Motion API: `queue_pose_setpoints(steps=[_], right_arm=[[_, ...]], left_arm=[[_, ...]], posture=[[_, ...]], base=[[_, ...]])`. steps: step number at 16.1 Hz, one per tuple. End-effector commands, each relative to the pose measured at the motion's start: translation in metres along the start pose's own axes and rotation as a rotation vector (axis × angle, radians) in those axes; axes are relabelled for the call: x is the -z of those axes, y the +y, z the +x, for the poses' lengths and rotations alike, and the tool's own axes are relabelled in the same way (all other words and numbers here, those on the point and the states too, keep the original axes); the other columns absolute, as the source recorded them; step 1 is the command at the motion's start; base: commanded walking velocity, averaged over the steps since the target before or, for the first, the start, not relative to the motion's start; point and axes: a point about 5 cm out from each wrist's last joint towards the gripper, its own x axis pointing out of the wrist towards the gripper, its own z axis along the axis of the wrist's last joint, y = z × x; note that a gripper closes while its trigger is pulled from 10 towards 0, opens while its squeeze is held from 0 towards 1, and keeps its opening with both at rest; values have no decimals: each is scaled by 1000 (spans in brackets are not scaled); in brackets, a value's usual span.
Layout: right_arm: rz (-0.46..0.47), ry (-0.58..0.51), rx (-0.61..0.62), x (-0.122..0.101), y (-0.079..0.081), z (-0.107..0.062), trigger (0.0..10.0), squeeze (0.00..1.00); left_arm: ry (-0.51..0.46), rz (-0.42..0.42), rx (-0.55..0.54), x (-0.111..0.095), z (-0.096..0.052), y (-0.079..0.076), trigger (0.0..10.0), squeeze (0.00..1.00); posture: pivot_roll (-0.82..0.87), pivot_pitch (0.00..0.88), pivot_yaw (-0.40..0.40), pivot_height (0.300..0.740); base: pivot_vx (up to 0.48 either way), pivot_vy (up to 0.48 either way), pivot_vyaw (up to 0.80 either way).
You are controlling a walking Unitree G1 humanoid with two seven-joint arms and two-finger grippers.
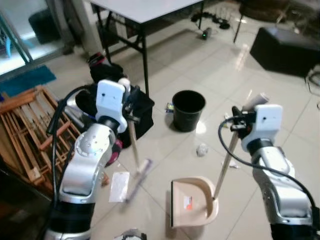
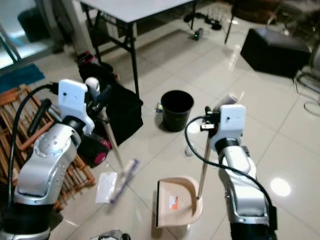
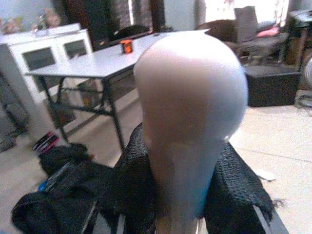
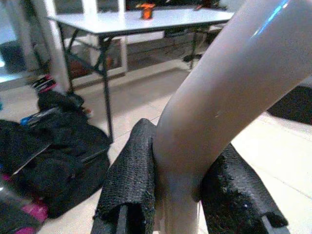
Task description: Sweep floor
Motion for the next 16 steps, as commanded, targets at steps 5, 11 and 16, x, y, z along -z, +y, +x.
queue_pose_setpoints(steps=[5,11,16], right_arm=[[49,-26,-4,-4,4,2,10000,0],[41,-23,-3,1,8,9,10000,0],[41,-40,46,15,6,29,10000,0]], left_arm=[[-39,45,-12,-10,1,4,10000,0],[4,127,-5,0,0,5,10000,0],[-13,192,15,14,16,-3,10000,0]], posture=[[-14,89,23,740],[-4,127,21,740],[4,196,38,740]], base=[[392,0,91],[126,0,0],[0,0,0]])
